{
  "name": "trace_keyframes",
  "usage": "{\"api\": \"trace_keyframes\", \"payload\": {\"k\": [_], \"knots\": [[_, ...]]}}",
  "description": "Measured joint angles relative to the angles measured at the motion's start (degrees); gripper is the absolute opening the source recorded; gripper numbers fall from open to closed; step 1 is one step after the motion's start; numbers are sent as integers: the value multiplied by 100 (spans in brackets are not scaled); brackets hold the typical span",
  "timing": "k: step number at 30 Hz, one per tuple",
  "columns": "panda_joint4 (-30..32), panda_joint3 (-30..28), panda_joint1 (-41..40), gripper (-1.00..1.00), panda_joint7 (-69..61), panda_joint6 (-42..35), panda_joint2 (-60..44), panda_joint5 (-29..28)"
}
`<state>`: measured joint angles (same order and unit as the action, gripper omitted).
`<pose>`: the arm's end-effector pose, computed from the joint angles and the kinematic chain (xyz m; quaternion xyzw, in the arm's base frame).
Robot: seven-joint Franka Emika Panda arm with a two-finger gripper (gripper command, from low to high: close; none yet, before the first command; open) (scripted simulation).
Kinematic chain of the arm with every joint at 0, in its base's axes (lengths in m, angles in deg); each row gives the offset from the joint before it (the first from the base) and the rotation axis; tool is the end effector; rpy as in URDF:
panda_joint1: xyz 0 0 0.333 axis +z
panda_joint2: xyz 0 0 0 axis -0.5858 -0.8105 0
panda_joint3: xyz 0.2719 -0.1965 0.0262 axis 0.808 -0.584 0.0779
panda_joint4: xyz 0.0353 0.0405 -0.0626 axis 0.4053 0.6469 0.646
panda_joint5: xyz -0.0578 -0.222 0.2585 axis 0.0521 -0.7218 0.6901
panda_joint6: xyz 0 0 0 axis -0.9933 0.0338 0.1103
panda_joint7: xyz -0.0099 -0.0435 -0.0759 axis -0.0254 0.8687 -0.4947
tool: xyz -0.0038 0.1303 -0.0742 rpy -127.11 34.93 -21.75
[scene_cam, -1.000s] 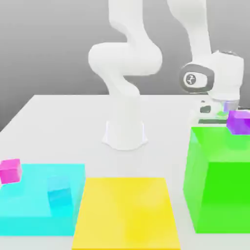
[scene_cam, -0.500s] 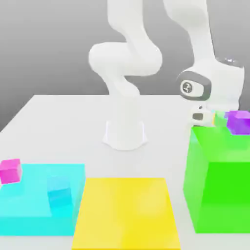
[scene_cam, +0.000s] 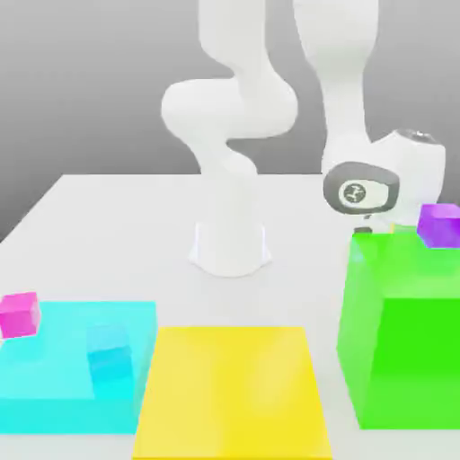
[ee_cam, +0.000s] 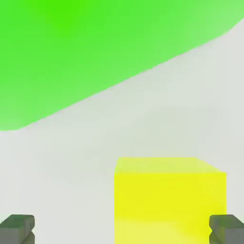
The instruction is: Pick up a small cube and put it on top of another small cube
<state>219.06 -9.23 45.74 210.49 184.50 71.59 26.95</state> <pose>0.2204 0.2706 0.1752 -0.8210 0.5709 0.0009 0.0088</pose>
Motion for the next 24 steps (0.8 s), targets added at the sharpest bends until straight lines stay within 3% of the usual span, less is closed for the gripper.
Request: {"api": "trace_keyframes", "payload": {"k": [4,5,12,24], "knots": [[-72,-730,512,0,628,154,-274,-859],[-90,-905,633,-100,783,193,-341,-1072],[-94,-948,666,-100,811,214,-356,-1113],[115,1127,-816,-100,-914,-193,403,1249]]}}
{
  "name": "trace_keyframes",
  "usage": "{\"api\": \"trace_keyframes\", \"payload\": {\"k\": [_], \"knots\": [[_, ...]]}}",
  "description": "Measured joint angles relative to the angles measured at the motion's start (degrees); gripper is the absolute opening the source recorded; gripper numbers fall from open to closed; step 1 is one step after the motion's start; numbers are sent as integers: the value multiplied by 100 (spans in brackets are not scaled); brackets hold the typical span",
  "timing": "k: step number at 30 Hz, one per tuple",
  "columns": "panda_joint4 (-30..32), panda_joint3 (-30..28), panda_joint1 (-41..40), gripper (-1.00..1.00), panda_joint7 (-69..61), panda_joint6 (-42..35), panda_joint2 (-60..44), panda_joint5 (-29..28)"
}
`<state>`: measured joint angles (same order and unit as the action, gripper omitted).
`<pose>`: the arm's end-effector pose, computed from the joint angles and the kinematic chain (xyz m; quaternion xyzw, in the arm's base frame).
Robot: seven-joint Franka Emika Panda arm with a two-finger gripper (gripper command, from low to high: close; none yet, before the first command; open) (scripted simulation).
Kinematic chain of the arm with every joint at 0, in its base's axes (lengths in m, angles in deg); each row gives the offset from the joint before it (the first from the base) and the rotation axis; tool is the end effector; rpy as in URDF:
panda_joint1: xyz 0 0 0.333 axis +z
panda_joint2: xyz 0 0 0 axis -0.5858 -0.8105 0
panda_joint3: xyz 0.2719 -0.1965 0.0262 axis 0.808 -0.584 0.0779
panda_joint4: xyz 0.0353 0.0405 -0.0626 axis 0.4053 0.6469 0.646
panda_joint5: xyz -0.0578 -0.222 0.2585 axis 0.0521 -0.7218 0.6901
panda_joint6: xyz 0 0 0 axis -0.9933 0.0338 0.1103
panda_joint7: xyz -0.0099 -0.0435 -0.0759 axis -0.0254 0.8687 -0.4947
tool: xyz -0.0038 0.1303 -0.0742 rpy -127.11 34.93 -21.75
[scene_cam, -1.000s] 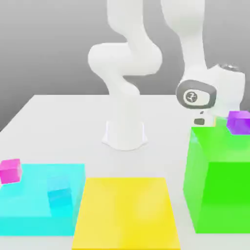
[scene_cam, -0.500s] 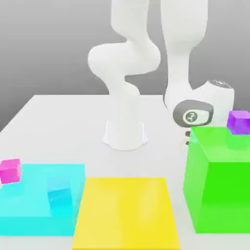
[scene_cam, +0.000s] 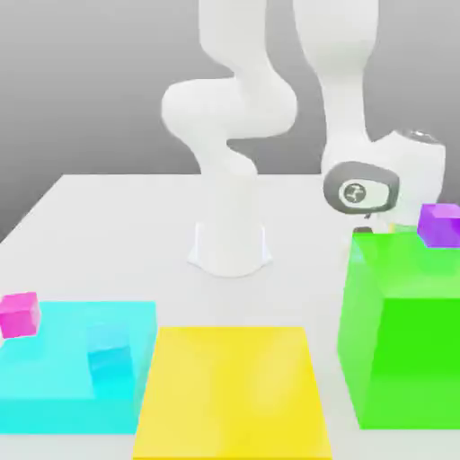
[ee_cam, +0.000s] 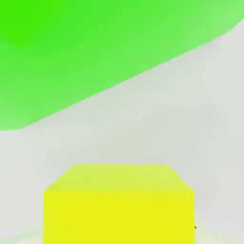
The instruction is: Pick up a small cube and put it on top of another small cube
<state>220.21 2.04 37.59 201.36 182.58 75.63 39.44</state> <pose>0.2208 0.2757 0.1955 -0.8205 0.5715 0.0015 0.0138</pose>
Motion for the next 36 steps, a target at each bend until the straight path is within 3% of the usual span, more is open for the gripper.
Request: {"api": "trace_keyframes", "payload": {"k": [10,14,21,31,36], "knots": [[251,1464,-793,-100,-1903,-227,784,2609],[348,1487,-559,-100,-2621,-324,1084,3593],[489,1303,-189,-100,-3491,-395,1349,4658],[-1408,1419,233,-100,-5597,-1227,815,7095],[-2448,1201,-280,-100,-5586,-2058,708,7408]]}}
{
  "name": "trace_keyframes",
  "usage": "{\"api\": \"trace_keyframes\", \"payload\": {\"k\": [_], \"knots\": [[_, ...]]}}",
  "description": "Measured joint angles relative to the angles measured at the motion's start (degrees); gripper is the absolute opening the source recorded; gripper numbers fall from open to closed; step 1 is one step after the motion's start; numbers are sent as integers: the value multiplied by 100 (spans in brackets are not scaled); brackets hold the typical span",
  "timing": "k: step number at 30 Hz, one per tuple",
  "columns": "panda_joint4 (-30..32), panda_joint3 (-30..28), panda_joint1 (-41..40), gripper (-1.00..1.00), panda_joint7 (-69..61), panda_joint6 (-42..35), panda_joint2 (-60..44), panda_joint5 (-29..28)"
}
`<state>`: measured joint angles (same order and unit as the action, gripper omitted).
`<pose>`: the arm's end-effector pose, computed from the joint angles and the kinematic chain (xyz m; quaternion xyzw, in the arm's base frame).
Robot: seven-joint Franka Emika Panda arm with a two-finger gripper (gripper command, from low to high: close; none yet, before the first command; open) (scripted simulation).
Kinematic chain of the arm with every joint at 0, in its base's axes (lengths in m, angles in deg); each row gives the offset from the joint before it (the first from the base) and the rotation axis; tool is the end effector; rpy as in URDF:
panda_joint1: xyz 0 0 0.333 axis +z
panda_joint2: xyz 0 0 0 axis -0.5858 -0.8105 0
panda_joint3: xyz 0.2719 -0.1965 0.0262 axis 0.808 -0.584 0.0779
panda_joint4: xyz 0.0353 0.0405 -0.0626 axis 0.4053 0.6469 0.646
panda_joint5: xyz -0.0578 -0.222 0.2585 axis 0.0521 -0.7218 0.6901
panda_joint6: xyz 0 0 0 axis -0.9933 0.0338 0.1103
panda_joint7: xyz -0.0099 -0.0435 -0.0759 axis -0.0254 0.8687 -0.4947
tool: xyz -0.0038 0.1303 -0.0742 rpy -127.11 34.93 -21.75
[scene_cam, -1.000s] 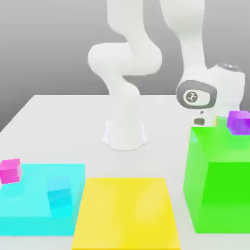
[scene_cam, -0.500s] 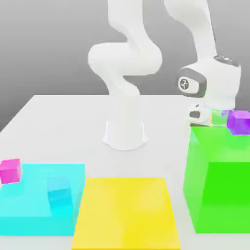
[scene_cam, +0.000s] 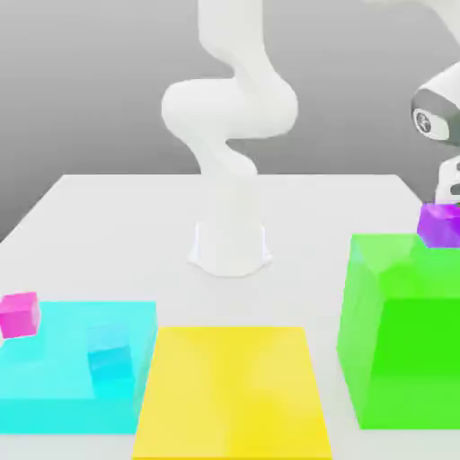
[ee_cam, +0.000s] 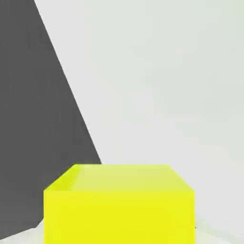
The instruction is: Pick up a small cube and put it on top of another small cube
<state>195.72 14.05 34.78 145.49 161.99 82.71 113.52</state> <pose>0.2891 0.3937 0.3374 -0.7934 0.5587 0.1965 0.1406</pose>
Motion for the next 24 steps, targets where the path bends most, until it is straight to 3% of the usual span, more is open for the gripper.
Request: {"api": "trace_keyframes", "payload": {"k": [3,6,24], "knots": [[-559,-323,-571,-100,247,-541,-48,-97],[-736,-691,-1229,-100,525,-813,-55,-416],[394,-3148,-5982,-100,2046,-1088,745,-3331]]}}
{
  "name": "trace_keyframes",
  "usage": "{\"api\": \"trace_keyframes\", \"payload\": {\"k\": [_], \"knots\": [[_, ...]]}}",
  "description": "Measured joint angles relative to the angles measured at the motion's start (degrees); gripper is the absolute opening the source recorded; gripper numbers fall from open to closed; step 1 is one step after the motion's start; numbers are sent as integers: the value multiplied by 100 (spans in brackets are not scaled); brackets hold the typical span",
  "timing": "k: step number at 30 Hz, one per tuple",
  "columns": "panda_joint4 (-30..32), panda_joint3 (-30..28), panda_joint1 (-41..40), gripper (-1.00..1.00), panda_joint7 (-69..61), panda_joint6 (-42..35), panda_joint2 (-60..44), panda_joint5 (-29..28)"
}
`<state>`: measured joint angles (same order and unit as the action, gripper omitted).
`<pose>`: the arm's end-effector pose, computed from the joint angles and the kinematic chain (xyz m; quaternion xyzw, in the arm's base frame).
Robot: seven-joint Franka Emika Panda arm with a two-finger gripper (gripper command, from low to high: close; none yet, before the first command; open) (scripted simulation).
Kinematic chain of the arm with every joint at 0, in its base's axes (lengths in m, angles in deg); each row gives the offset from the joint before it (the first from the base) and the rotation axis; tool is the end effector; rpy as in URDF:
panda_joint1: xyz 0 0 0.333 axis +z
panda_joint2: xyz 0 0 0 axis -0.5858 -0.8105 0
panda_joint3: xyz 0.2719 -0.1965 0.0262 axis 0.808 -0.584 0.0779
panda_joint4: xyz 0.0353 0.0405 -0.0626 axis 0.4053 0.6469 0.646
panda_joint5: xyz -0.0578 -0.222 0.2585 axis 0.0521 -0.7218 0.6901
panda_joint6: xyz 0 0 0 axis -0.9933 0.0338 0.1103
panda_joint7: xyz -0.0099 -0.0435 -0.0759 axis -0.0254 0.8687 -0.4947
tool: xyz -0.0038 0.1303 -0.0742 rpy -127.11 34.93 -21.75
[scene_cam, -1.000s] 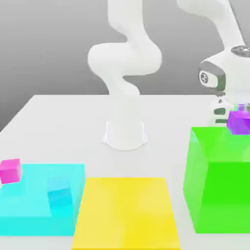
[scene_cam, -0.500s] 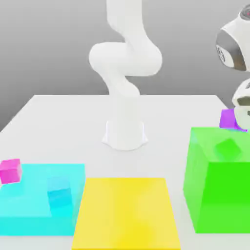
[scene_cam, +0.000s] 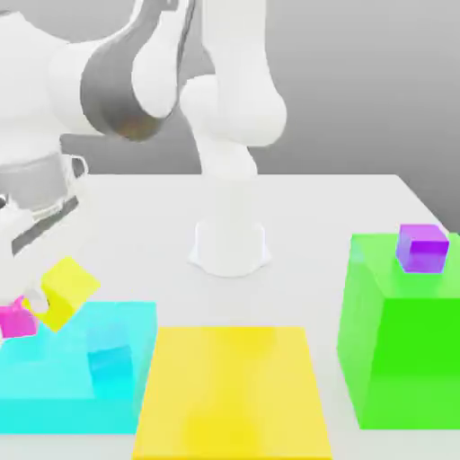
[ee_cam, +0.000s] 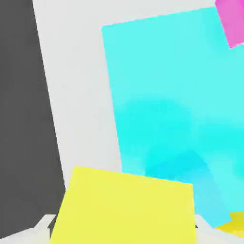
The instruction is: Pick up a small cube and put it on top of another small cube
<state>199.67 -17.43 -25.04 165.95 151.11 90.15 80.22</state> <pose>0.3481 -0.2649 0.3383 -0.2258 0.9736 0.0161 0.0298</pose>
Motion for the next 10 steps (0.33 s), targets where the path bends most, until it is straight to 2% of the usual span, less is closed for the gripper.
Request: {"api": "trace_keyframes", "payload": {"k": [3,7,8,10], "knots": [[304,-249,-464,-100,154,140,124,-397],[549,-264,-551,-100,460,1003,-527,-873],[576,-268,-555,100,511,1135,-639,-945],[576,-268,-553,100,511,1135,-639,-945]]}}
